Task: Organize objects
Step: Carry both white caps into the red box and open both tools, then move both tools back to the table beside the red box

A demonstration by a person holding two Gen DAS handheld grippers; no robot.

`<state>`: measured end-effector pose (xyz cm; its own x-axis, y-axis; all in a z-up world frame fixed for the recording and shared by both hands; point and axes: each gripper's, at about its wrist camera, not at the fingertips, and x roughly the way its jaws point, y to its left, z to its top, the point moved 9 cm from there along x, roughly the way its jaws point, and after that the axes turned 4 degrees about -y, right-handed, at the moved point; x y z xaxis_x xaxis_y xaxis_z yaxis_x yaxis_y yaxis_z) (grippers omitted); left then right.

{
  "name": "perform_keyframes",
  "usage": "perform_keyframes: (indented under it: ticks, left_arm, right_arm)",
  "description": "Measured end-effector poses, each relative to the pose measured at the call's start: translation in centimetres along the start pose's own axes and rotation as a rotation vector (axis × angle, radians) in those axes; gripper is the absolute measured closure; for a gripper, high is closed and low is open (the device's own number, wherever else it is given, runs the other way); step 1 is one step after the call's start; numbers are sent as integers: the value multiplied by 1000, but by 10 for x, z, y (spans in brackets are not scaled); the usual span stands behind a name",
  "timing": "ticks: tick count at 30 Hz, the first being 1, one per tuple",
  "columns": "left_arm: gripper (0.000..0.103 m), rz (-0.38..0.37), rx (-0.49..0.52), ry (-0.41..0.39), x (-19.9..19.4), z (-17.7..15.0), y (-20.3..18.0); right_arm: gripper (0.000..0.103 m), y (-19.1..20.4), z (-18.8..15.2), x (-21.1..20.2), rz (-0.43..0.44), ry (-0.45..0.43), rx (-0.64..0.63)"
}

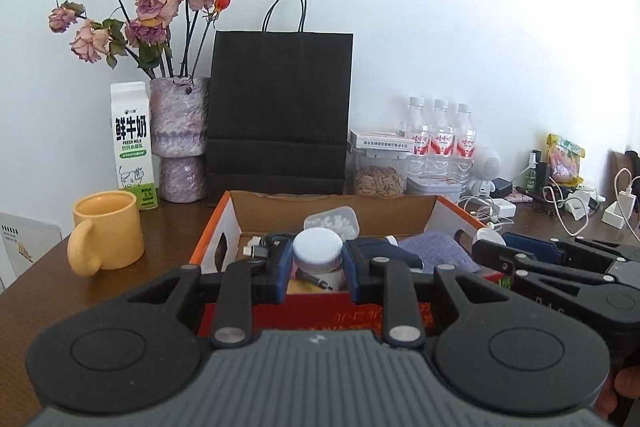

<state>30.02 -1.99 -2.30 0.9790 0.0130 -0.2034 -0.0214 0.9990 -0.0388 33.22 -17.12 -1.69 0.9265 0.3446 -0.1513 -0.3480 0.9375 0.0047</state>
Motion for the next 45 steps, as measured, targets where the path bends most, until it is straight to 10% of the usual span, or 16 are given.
perform_keyframes:
  ticks: [9,25,28,30,36,45]
  left_arm:
    - [75,67,-95,-79,55,33,-10]
    - [70,115,-112,28,103,8,5]
    - [35,118,-120,18,102,8,7]
    - [2,139,-117,4,100,8,9]
    - [0,155,-131,-12,96,9,13]
    - [0,145,-146,-30,89,9,15]
  right_arm:
    - [76,-2,19,56,-24,-40,-13]
    - [75,-10,-3,93,-35,71,14]
    - [57,-12,-6,94,-34,90,32]
    - [25,-13,-6,93,-44,89,34]
    - [4,-11,-3,89,-53,63,17]
    - [1,-13,-3,86,-63,60,33]
